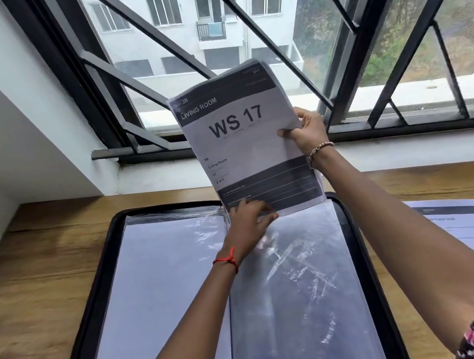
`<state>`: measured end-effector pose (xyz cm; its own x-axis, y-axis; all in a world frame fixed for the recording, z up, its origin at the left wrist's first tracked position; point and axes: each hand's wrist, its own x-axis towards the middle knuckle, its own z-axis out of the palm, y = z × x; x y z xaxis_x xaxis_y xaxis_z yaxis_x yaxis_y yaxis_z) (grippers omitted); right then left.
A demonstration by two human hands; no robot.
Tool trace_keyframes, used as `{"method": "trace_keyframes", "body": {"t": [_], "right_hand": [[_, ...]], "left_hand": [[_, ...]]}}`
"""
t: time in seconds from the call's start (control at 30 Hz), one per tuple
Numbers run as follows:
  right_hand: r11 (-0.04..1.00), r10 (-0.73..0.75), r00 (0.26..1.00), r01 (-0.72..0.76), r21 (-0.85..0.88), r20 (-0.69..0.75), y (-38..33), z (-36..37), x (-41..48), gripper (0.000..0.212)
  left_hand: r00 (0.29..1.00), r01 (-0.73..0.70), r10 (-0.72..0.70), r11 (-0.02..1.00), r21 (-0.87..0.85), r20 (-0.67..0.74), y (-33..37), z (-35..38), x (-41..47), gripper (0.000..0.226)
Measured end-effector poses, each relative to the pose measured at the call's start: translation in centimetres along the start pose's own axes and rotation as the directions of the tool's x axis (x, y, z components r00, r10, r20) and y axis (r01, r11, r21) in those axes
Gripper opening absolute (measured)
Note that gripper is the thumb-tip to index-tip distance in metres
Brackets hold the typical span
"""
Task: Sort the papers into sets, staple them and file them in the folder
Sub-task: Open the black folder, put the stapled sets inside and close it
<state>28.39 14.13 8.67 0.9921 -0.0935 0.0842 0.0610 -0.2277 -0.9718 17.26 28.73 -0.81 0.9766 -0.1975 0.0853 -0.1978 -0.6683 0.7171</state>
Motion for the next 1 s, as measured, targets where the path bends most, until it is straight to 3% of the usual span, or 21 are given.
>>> {"method": "trace_keyframes", "body": {"t": [0.13,0.27,0.47,0.6,0.73,1.0], "right_hand": [[1.000,0.011,1.000,-0.011,-0.002,0.012,0.3,-0.5,0.1,0.035],[1.000,0.019,0.999,-0.019,-0.005,0.028,0.5,-0.8,0.1,0.031],[1.000,0.004,0.998,-0.004,0.011,0.057,-0.2,-0.1,0.1,0.032],[0.999,-0.007,0.996,0.003,0.042,0.085,-0.6,0.1,0.3,0.035],[1.000,-0.006,0.996,0.004,0.029,0.085,-0.5,0.1,0.2,0.034],[0.999,0.002,0.995,-0.007,0.042,0.098,-0.5,0.6,0.2,0.031]], "left_hand": [[0.998,0.026,-0.026,1.000,-0.008,0.052,2.9,1.8,0.5,0.018],[0.996,0.092,-0.092,0.996,-0.021,0.012,3.6,2.3,0.7,0.014],[0.979,0.191,-0.202,0.950,-0.249,-0.022,3.4,2.6,0.0,0.016],[0.968,0.243,-0.251,0.937,-0.253,-0.003,3.7,2.8,0.0,0.010],[0.979,0.201,-0.206,0.955,-0.219,0.000,5.5,2.8,0.2,0.007],[1.000,-0.018,0.020,0.993,-0.118,0.020,7.4,4.2,0.3,0.017]]}}
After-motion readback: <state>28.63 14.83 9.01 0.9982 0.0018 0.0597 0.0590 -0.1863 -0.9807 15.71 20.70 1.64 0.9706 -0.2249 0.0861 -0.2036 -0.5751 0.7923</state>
